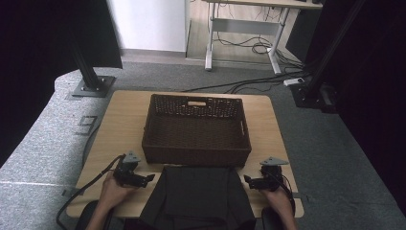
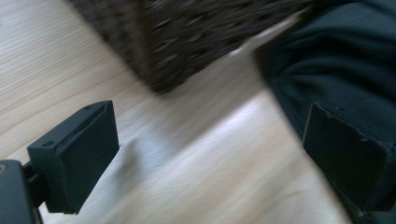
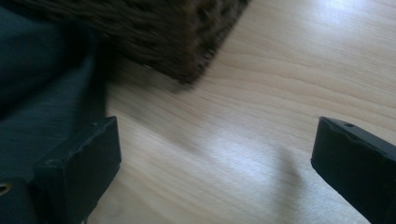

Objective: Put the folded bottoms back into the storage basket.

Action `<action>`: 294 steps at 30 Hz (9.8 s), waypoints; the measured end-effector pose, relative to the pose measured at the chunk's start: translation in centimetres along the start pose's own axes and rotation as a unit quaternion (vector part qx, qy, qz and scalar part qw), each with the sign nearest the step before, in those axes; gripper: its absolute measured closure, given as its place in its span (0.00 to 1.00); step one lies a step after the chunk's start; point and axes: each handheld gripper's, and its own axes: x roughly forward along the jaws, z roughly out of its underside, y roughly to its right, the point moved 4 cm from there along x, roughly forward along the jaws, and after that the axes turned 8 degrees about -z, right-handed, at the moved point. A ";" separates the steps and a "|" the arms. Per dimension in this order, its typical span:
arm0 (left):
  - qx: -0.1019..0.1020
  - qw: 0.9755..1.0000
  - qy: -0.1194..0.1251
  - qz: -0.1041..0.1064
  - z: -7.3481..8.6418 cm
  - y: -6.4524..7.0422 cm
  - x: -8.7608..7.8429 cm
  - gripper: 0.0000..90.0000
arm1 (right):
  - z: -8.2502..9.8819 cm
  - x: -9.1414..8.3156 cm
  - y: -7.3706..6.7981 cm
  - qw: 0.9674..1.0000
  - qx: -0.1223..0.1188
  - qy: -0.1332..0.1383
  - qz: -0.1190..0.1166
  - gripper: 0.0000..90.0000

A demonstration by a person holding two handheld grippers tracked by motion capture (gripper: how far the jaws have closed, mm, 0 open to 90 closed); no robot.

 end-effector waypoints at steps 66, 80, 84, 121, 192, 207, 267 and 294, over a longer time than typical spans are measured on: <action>-0.022 0.990 -0.050 0.131 -0.1 10.5 0.8 0.59 | -0.8 3.9 -12.0 0.966 0.058 -0.091 -0.236 0.62; -0.021 0.986 -0.007 0.165 -0.8 10.2 0.0 0.75 | -1.1 2.7 -12.3 0.965 0.046 -0.049 -0.253 0.78; -0.028 0.984 0.018 0.177 -1.4 10.1 -1.1 0.76 | -1.8 1.7 -12.7 0.966 0.034 -0.031 -0.253 0.79; 0.011 0.976 0.127 0.176 -10.8 7.8 -8.2 0.76 | -11.0 -5.9 -13.3 0.971 -0.054 0.082 -0.216 0.79; 0.006 0.996 0.049 0.079 -21.0 -3.4 4.2 0.76 | -22.8 7.3 -5.0 0.991 -0.067 0.056 -0.100 0.79; 0.026 0.997 -0.037 0.056 -20.3 -1.6 6.9 0.75 | -21.5 9.1 -4.5 0.995 -0.039 -0.030 -0.087 0.78; 0.054 0.997 0.051 -0.023 -16.1 -2.7 -3.2 0.00 | -18.2 -0.3 -3.8 0.994 -0.091 0.035 -0.056 0.00; 0.034 0.997 0.069 -0.026 -8.8 -2.3 -5.9 0.00 | -11.4 -4.6 -2.4 0.993 -0.096 0.053 -0.035 0.00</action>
